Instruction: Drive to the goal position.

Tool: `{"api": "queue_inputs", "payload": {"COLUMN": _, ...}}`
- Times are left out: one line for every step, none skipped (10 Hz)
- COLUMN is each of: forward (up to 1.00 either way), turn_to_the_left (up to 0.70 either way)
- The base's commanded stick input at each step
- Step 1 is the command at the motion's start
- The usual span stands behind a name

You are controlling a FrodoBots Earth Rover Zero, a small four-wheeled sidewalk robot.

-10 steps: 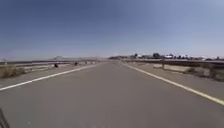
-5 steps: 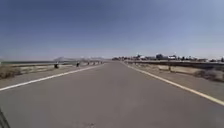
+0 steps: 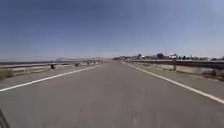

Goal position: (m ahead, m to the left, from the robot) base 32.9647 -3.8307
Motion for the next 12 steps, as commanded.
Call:
{"api": "queue_inputs", "payload": {"forward": 1.0, "turn_to_the_left": 0.0}}
{"api": "queue_inputs", "payload": {"forward": 1.0, "turn_to_the_left": 0.0}}
{"api": "queue_inputs", "payload": {"forward": 1.0, "turn_to_the_left": 0.0}}
{"api": "queue_inputs", "payload": {"forward": 1.0, "turn_to_the_left": 0.0}}
{"api": "queue_inputs", "payload": {"forward": 1.0, "turn_to_the_left": 0.0}}
{"api": "queue_inputs", "payload": {"forward": 1.0, "turn_to_the_left": -0.16}}
{"api": "queue_inputs", "payload": {"forward": 1.0, "turn_to_the_left": -0.03}}
{"api": "queue_inputs", "payload": {"forward": 1.0, "turn_to_the_left": 0.0}}
{"api": "queue_inputs", "payload": {"forward": 1.0, "turn_to_the_left": 0.0}}
{"api": "queue_inputs", "payload": {"forward": 1.0, "turn_to_the_left": 0.0}}
{"api": "queue_inputs", "payload": {"forward": 1.0, "turn_to_the_left": 0.0}}
{"api": "queue_inputs", "payload": {"forward": 1.0, "turn_to_the_left": 0.0}}
